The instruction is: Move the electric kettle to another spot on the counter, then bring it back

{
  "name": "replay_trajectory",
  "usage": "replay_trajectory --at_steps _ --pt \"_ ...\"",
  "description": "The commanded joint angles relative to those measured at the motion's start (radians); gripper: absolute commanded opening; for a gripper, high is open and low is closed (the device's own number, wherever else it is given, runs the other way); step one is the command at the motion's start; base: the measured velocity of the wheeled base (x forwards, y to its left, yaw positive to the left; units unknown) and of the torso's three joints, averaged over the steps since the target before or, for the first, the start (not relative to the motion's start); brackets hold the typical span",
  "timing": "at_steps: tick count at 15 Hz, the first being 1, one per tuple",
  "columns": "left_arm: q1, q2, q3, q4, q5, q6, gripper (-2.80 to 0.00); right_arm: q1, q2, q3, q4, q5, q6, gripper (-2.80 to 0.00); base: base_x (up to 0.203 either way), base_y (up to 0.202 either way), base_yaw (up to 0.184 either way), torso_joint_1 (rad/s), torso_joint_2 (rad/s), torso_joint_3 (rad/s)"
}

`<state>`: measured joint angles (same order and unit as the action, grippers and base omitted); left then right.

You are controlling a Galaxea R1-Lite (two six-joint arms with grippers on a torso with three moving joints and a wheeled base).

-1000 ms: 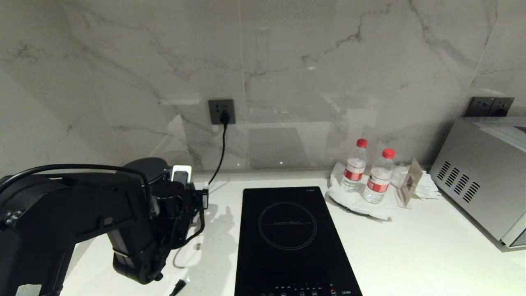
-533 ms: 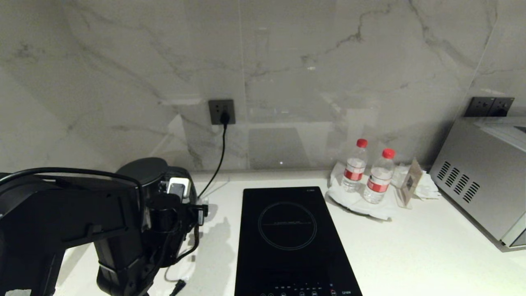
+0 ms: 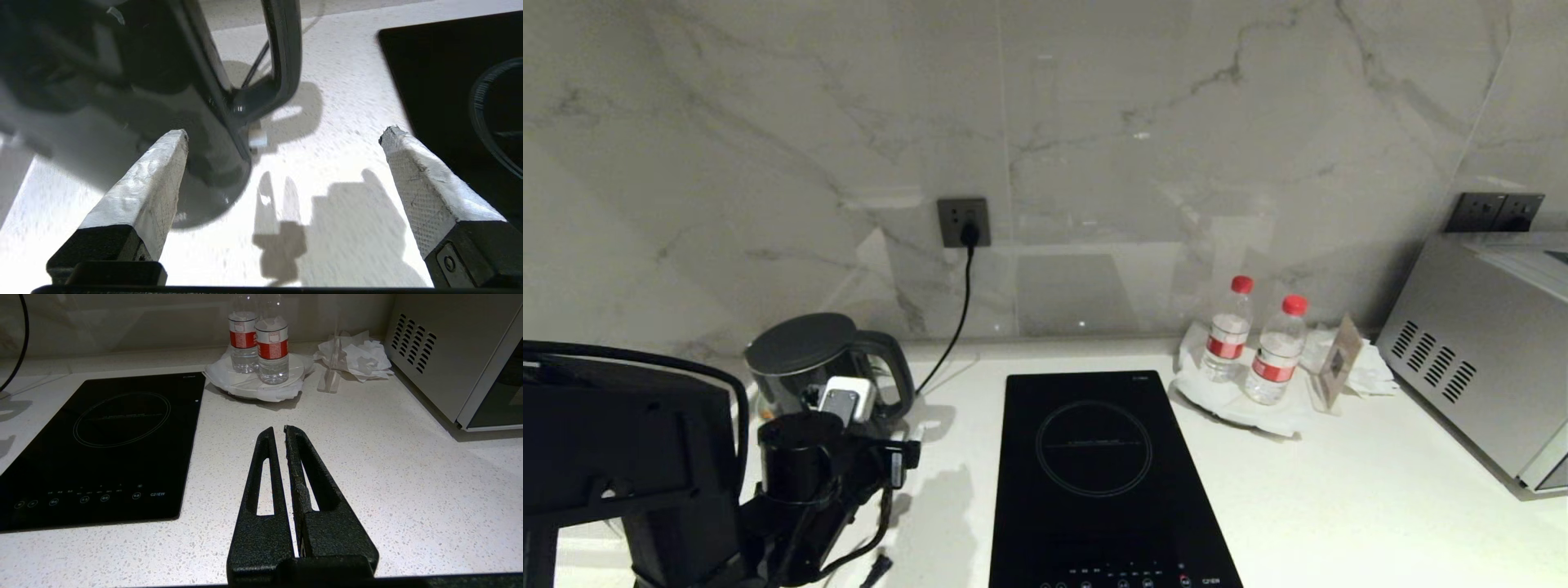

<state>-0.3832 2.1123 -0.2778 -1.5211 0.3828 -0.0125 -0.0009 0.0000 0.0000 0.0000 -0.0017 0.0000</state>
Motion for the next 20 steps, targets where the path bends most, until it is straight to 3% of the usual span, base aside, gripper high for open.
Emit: replay_trajectory --at_steps 1,5,10,13,15,16,18,19,20 --pt "-0.003 -0.076 0.047 -0.009 0.002 -0.015 -2.8 0.001 0.0 0.0 0.002 0.0 0.0 -2.8 0.0 0.0 0.0 0.0 0.0 0.0" --pt "0.006 -0.198 0.125 -0.009 -0.001 -0.019 -2.8 0.001 0.0 0.0 0.001 0.0 0.0 -2.8 0.0 0.0 0.0 0.0 0.0 0.0" --pt "0.005 -0.526 0.222 -0.007 -0.022 -0.013 -2.8 0.001 0.0 0.0 0.0 0.0 0.0 -2.8 0.0 0.0 0.0 0.0 0.0 0.0" --pt "0.004 -0.784 0.252 0.115 -0.029 -0.008 -2.8 0.001 0.0 0.0 0.0 0.0 0.0 -2.8 0.0 0.0 0.0 0.0 0.0 0.0" --pt "0.005 -1.009 0.22 0.317 -0.031 -0.003 -2.8 0.001 0.0 0.0 0.001 0.0 0.0 -2.8 0.0 0.0 0.0 0.0 0.0 0.0" --pt "0.005 -1.145 0.18 0.475 -0.031 -0.001 -2.8 0.001 0.001 0.0 0.0 0.0 0.0 -2.8 0.0 0.0 0.0 0.0 0.0 0.0" --pt "0.005 -1.417 0.056 0.923 -0.035 0.003 -2.8 0.001 0.0 0.0 0.002 0.0 0.0 -2.8 0.0 0.0 0.0 0.0 0.0 0.0" --pt "0.014 -1.536 -0.029 1.215 -0.04 0.004 -2.8 0.001 0.0 0.0 0.002 0.0 0.0 -2.8 0.0 0.0 0.0 0.0 0.0 0.0" --pt "0.051 -1.627 -0.118 1.436 -0.043 0.007 -2.8 0.001 0.002 0.0 0.0 0.0 0.0 -2.8 0.0 0.0 0.0 0.0 0.0 0.0"
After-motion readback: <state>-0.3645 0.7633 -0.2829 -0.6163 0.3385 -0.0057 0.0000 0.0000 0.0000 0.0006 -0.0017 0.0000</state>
